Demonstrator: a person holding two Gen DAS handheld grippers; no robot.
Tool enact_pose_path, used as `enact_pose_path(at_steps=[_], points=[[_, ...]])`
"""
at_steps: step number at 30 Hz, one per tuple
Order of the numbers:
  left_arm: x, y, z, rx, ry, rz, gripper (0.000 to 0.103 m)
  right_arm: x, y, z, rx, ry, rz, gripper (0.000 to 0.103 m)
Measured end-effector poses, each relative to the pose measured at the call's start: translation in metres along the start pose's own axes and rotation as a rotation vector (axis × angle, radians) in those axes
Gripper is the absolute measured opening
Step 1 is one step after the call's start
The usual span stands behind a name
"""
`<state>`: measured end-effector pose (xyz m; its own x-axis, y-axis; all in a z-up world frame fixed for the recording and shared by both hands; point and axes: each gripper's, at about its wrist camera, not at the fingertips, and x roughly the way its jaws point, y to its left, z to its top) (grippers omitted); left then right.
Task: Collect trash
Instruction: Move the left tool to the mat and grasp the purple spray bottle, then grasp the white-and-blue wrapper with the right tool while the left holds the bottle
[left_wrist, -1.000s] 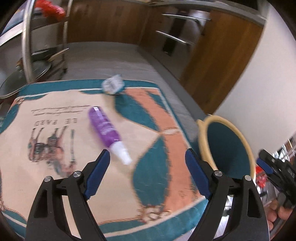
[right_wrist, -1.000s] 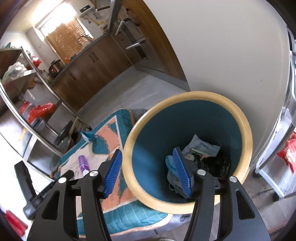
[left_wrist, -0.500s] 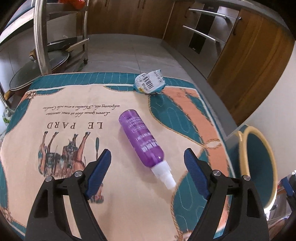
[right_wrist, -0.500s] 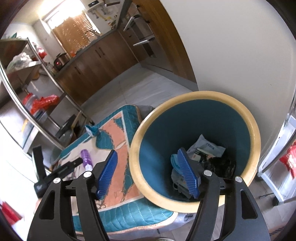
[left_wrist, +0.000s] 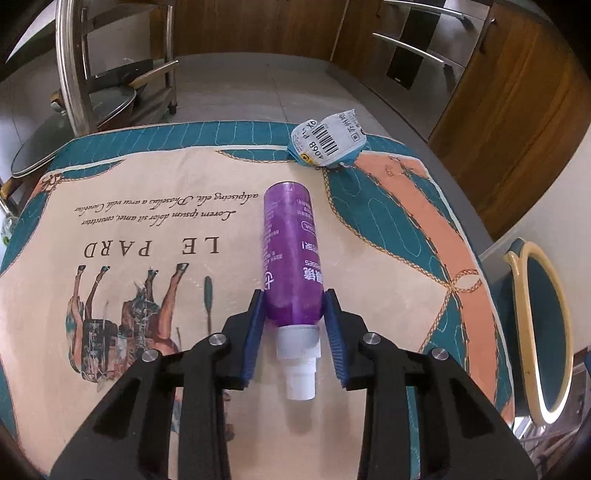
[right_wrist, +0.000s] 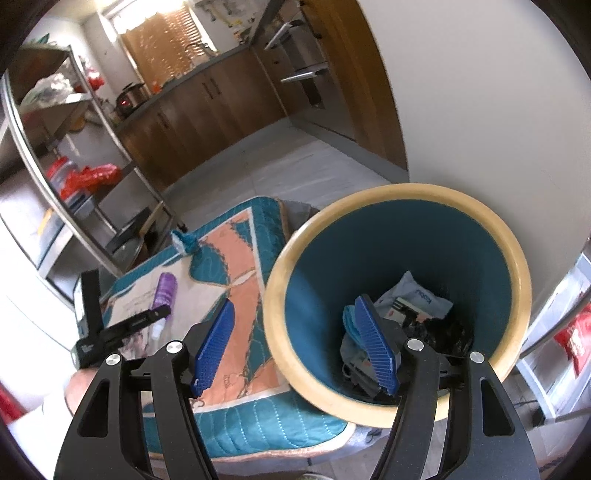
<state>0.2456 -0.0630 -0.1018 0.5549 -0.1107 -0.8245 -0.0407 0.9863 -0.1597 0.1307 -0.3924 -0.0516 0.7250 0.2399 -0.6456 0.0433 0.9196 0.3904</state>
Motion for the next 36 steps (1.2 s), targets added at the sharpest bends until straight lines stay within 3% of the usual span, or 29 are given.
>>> enact_pose_path(at_steps=[18,23,31,36], points=[[-0.062,0.045,-0.017,0.105,0.034,-0.052,0.032,0.024,0.046,0.002,-0.107,0.057,0.045,0.069],[-0.079,0.063,-0.016,0.040,0.001,-0.083,0.032,0.045,0.072,0.009,-0.150,0.088,0.087,0.074],[-0.076,0.088,-0.013,-0.087,-0.031,-0.098,0.032,0.104,0.121,0.025,-0.203,0.160,0.137,0.075],[-0.071,0.091,-0.009,-0.094,-0.043,-0.092,0.032,0.149,0.151,0.047,-0.249,0.189,0.134,0.075]])
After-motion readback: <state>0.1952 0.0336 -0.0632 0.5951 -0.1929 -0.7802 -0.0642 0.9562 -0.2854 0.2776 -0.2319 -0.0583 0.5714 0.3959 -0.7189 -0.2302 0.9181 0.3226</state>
